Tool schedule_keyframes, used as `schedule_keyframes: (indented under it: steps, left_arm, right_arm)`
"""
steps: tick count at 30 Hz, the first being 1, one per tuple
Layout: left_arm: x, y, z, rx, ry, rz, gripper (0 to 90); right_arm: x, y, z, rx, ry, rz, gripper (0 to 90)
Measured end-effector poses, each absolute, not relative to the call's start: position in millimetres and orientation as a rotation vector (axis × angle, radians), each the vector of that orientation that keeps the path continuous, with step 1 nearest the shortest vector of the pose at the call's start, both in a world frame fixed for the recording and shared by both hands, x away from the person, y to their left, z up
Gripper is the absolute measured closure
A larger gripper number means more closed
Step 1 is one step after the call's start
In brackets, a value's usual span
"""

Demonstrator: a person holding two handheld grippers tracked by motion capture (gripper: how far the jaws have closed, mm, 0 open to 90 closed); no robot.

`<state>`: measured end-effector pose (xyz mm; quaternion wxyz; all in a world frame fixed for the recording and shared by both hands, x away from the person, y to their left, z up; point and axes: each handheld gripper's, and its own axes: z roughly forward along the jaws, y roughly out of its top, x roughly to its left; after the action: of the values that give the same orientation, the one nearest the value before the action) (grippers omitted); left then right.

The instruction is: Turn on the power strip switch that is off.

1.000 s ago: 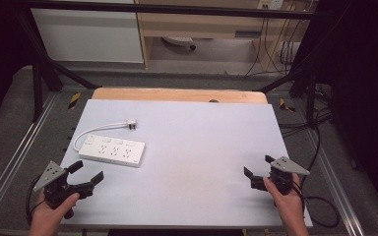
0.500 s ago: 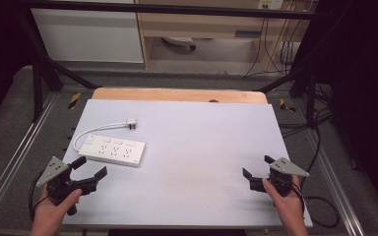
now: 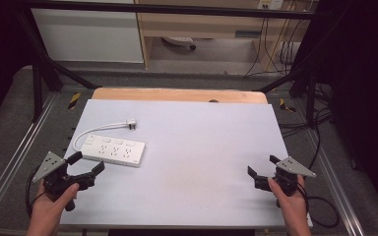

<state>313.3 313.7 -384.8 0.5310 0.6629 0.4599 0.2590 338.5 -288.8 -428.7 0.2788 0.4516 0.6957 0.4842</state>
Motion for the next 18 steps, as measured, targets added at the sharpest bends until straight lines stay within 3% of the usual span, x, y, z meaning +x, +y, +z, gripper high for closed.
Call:
schedule_keyframes:
  steps: [18]
  left_arm:
    - [321,298,-380,1.582,1.036,0.547,6.8]
  right_arm:
    - [341,-283,-431,1.213,1.884,1.255,2.9]
